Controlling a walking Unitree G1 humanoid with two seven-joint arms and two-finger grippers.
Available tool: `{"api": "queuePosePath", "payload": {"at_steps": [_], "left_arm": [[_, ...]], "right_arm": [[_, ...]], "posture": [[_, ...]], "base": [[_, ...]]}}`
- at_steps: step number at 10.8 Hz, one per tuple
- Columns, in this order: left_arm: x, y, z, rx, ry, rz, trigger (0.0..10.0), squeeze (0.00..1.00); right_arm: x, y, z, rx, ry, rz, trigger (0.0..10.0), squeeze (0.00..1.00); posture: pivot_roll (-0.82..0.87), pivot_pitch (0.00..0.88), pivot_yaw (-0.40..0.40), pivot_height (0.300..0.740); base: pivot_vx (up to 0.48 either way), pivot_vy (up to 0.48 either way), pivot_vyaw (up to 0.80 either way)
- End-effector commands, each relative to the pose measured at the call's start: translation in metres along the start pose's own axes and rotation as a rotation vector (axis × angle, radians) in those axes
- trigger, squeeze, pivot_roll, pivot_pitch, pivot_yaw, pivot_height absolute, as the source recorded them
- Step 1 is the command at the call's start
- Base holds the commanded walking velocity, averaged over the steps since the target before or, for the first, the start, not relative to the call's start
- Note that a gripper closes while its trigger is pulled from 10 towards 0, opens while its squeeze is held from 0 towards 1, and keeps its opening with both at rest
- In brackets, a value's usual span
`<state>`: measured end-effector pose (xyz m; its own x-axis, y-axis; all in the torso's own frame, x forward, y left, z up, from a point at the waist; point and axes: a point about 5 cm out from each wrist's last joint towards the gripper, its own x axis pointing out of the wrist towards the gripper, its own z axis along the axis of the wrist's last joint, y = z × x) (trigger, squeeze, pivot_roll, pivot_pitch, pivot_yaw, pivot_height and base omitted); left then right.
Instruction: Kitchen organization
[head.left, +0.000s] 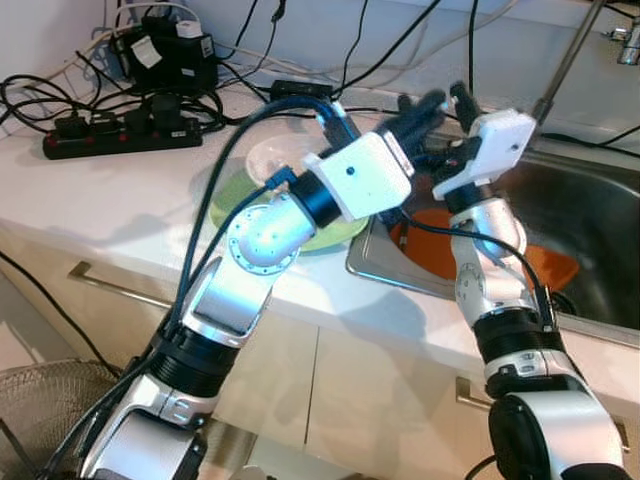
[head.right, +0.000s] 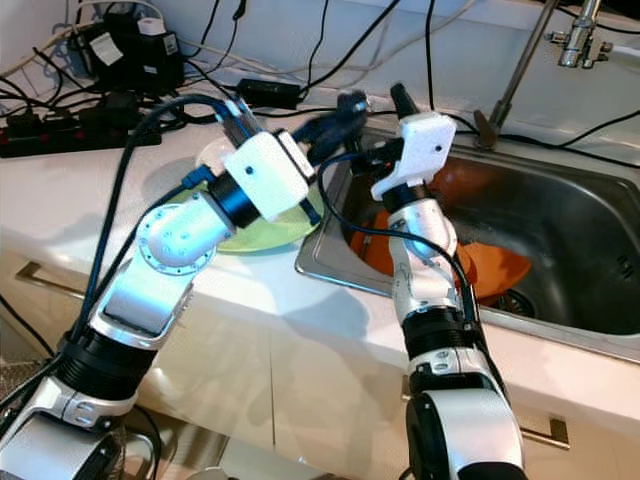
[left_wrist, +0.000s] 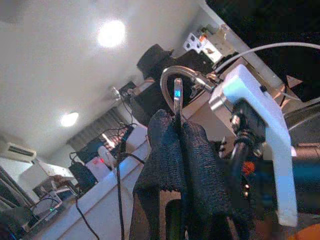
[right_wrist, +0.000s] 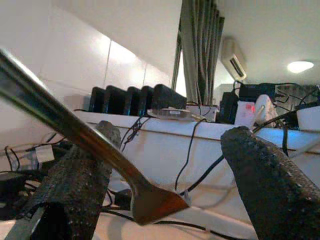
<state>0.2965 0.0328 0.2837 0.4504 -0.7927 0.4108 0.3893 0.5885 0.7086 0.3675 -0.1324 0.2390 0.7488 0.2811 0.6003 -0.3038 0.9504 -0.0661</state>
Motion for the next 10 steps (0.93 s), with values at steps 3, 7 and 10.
{"api": "queuePosePath", "payload": {"at_steps": [3,7,10], "left_arm": [[-0.0013,-0.0029,-0.0031,-0.024,0.024,-0.022,10.0,0.0],[-0.0024,0.0002,-0.0042,-0.006,0.034,-0.011,10.0,0.0],[-0.0028,0.0004,-0.0052,-0.013,0.04,-0.002,10.0,0.0]], "right_arm": [[0.0013,-0.0005,0.0028,0.016,-0.001,0.004,3.9,0.0],[-0.0006,-0.0009,0.0028,0.021,0.006,0.006,0.0,0.0],[-0.0004,-0.0003,0.0021,0.027,0.012,0.005,0.0,0.0]], "posture": [[0.23,0.037,-0.032,0.725],[0.23,0.039,-0.031,0.725],[0.23,0.038,-0.033,0.725]], "base": [[0.0,0.0,0.0],[0.0,0.0,0.0],[0.0,0.0,0.0]]}}
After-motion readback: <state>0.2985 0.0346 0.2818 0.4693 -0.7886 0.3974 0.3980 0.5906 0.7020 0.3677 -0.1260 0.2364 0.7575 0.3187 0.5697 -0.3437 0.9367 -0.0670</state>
